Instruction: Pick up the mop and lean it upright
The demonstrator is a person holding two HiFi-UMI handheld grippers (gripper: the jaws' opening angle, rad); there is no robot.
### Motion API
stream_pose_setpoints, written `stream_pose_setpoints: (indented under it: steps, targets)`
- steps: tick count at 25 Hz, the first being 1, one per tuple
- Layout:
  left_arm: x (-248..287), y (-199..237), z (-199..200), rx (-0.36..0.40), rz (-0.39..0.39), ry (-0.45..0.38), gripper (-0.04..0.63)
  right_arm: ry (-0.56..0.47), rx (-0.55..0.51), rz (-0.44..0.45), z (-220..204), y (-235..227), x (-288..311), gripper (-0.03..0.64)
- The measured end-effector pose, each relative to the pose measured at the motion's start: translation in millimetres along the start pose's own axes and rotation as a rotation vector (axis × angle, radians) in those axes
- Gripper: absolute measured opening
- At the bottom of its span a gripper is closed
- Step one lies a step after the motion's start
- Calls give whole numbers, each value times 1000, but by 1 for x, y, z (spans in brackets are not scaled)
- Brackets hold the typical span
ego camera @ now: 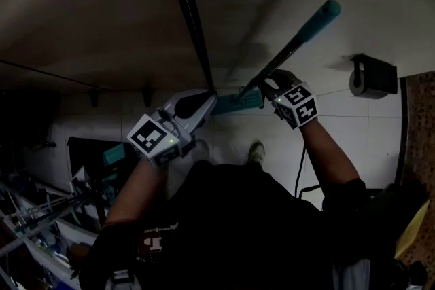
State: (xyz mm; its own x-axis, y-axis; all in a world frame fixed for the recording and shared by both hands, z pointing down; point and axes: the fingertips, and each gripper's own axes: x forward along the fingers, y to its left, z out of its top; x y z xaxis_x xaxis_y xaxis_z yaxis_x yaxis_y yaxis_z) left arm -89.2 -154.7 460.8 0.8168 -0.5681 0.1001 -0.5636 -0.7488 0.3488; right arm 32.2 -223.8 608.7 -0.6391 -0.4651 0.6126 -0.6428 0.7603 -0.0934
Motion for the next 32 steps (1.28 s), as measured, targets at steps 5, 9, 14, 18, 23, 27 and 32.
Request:
stream_pose_setpoints:
  steps: [5,9,14,18,23,27,32]
  targets:
    - [-2,-15,41,35,12,-45,0,-19,-13,3,45,4,-47,137]
    - [-2,-22,84,59,23,-90,0,-62,-50,6,94,7,-80,137]
    - [-2,-41,133,124,-4,-149,0,-115,-67,30,151,17,-120,135]
    - [-2,-51,169,168,-7,-173,0,-164,-86,55,202,24,-153,137]
    - [-10,-62,202,212,-11,-191,0,-197,-93,82,255,34,-192,137]
    - [-13,-71,220,263,-21,-208,0,-230,-124,94,296,43,-221,137]
    - [-12,-82,232,267,-44,-220,0,-254,-161,100,330,53,-249,137]
